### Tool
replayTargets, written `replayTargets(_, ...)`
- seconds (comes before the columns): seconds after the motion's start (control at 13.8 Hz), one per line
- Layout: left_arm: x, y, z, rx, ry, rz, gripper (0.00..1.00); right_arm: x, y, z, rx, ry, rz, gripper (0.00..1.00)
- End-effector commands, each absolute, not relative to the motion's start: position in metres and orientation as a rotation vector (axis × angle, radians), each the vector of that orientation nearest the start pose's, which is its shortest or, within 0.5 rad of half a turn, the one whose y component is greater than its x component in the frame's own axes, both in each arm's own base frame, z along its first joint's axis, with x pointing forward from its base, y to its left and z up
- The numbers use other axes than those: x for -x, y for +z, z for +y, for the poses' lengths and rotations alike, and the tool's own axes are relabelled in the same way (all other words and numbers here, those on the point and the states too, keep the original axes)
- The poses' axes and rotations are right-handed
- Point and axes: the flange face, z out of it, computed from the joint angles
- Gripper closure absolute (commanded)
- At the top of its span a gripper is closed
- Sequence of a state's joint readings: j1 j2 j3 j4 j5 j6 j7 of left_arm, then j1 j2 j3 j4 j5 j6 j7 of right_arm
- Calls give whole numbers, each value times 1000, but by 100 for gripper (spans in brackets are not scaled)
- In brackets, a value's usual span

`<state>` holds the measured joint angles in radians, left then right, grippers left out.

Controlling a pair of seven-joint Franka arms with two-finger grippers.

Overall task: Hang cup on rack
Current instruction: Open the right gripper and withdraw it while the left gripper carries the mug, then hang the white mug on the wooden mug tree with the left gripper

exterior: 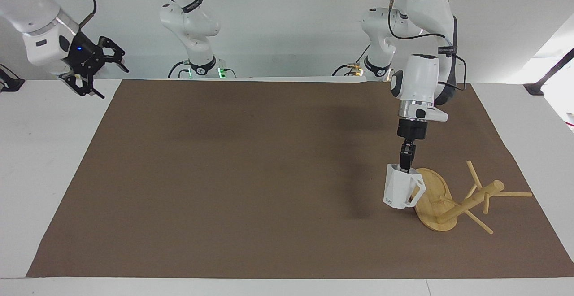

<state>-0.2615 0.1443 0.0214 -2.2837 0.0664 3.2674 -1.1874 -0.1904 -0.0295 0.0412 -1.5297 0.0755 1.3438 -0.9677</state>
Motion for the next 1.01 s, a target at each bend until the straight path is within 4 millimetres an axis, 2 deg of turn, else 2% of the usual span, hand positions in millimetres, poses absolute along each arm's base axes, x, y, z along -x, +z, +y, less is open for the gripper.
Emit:
replayTargets(0.0, -575, 394, -126, -2245, 918, 1017, 100, -514, 665, -32, 2957, 234, -811, 1)
replayTargets(0.07, -577, 391, -123, -2258, 920, 1012, 100, -513, 662, -23, 3030, 275, -663, 1)
replayTargets(0.14, -577, 391, -122, -2267, 926, 1000, 100, -512, 657, -22, 3065, 293, -506, 1)
replayTargets(0.36, -582, 381, -122, -2286, 919, 995, 100, -511, 652, -33, 3104, 271, -288, 1)
replayTargets(0.43, -584, 380, -109, -2282, 927, 1022, 100, -512, 651, -44, 3118, 270, -252, 1)
replayTargets(0.58, -585, 379, -99, -2289, 937, 1027, 100, -511, 651, -47, 3129, 271, -156, 1)
replayTargets(0.72, -585, 376, -88, -2293, 932, 1057, 100, -509, 652, -44, 3135, 278, -102, 1)
replayTargets(0.94, -589, 367, -66, -2296, 934, 1106, 100, -507, 651, -37, 3134, 285, -129, 1)
